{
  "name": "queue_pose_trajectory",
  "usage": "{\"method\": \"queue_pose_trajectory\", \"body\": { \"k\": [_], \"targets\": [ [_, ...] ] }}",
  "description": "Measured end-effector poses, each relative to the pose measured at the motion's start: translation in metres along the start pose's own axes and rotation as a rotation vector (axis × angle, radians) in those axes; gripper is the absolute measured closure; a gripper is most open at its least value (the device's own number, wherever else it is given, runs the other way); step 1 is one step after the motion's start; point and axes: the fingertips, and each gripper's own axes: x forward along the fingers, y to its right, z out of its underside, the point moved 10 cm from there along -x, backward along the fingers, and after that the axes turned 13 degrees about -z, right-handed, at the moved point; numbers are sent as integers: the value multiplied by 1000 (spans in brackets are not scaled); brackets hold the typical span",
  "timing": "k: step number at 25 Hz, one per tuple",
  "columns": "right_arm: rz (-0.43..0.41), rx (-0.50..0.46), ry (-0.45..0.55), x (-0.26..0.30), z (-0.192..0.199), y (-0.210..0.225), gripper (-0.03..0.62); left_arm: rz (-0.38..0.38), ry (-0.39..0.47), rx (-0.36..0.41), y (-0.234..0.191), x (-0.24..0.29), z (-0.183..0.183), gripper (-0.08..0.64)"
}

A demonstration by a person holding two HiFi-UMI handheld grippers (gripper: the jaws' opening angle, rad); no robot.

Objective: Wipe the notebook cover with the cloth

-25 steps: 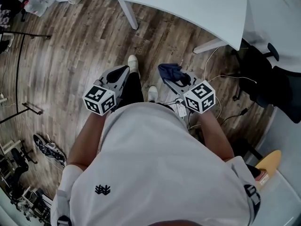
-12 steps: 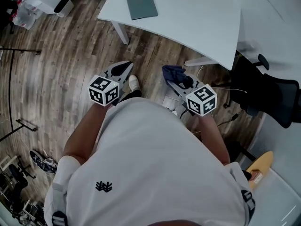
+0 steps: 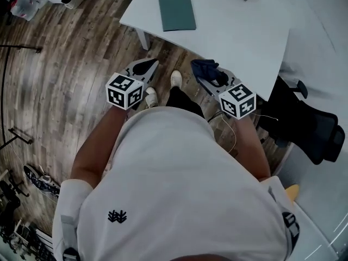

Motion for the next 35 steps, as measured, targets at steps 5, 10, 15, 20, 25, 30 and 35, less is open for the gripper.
{"method": "queue_pose_trajectory", "body": {
  "k": [5,10,15,20,25,30,35],
  "targets": [
    [-74,-120,-105,18,-52,66,436,-61,-14,-14,-11,42,-12,554],
    [-170,-236,-221,51,-97,136,436,-120,-60,-11,-22,95,-23,554],
    [-307,-325,-343,93,-128,196,436,-210,-114,14,-31,146,-31,554],
    [-431,-407,-447,136,-145,230,436,-285,-161,7,-41,182,-32,554],
    [-513,-456,-556,174,-148,239,436,-310,-249,31,-48,200,-20,554],
    [-555,-478,-627,204,-151,245,436,-315,-293,62,-52,222,-14,554],
    [-597,-544,-743,227,-145,239,436,-331,-311,60,-54,230,-11,554]
  ]
}}
